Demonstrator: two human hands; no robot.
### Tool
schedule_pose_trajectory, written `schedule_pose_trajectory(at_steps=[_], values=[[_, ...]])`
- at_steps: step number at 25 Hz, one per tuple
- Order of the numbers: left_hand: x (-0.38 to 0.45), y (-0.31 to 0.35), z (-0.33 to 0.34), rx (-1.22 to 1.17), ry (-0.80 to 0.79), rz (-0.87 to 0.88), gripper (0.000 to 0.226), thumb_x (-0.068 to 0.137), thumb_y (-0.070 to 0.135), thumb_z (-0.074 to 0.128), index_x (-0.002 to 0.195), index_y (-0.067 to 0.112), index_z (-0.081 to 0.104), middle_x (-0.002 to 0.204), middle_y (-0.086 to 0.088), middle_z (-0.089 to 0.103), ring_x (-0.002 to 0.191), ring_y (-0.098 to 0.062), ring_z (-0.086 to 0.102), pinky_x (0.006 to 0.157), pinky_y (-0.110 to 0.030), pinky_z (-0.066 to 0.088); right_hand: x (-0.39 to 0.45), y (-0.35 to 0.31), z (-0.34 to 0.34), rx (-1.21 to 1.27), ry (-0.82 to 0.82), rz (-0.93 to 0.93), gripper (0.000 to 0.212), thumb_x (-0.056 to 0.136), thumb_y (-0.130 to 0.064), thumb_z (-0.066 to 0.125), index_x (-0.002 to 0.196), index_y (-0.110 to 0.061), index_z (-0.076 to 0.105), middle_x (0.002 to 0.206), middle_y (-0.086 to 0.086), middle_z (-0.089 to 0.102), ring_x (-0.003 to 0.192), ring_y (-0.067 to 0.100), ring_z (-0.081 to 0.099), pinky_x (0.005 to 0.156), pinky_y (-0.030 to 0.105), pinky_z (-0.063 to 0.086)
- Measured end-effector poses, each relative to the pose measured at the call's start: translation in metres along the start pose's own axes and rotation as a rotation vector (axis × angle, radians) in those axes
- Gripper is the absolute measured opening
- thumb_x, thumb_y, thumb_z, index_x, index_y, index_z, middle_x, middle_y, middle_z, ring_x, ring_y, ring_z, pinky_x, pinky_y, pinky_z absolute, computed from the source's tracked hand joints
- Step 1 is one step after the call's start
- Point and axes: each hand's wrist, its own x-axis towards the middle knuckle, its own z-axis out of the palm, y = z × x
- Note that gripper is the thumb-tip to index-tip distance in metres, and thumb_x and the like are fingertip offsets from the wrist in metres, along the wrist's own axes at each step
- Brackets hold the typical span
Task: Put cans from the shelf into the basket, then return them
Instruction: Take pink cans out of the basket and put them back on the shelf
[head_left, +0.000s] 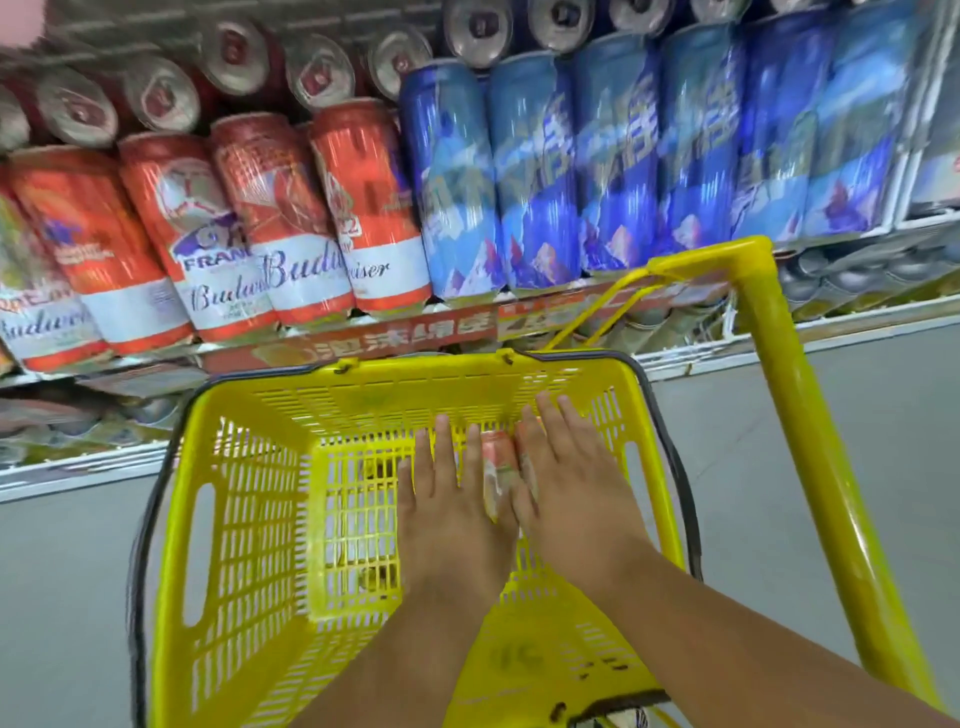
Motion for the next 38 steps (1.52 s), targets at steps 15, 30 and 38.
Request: schedule_pose_trajectory(at_steps=[15, 30, 38], values=[[0.042, 0.000, 0.084, -0.281, -0.218, -0.373, 0.095, 0.085, 0.077, 0.048, 0.155, 0.014, 0.032, 0.154, -0.011, 0.038, 0.143, -0.030, 0.031, 0.114, -0.043, 0.035, 0.037, 0.017, 0.079, 0.413, -0.049, 0.375, 0.045, 0.091, -0.034, 0.045, 0.125, -0.006, 0.051, 0.120, 0.013, 0.051, 0.103, 0.033, 0.056, 0.084, 0.039, 0.050], [0.049, -0.025, 0.085, -0.814, -0.211, -0.488, 0.044, 0.078, 0.038, 0.080, 0.057, 0.017, 0.047, 0.047, 0.009, 0.047, 0.042, -0.010, 0.045, 0.043, -0.022, 0.031, 0.063, -0.001, 0.095, 0.641, -0.168, 0.735, 0.051, 0.075, -0.036, 0.082, 0.109, -0.008, 0.056, 0.105, 0.011, 0.066, 0.100, 0.033, 0.066, 0.071, 0.031, 0.045], [0.049, -0.037, 0.049, -0.760, -0.159, -0.490, 0.035, 0.073, 0.049, 0.077, 0.085, 0.016, 0.070, 0.076, 0.002, 0.070, 0.067, -0.016, 0.067, 0.057, -0.024, 0.048, 0.052, 0.007, 0.074, 0.799, -0.076, 0.717, 0.047, 0.068, -0.042, 0.087, 0.098, -0.013, 0.066, 0.089, 0.004, 0.070, 0.081, 0.024, 0.067, 0.062, 0.027, 0.042]])
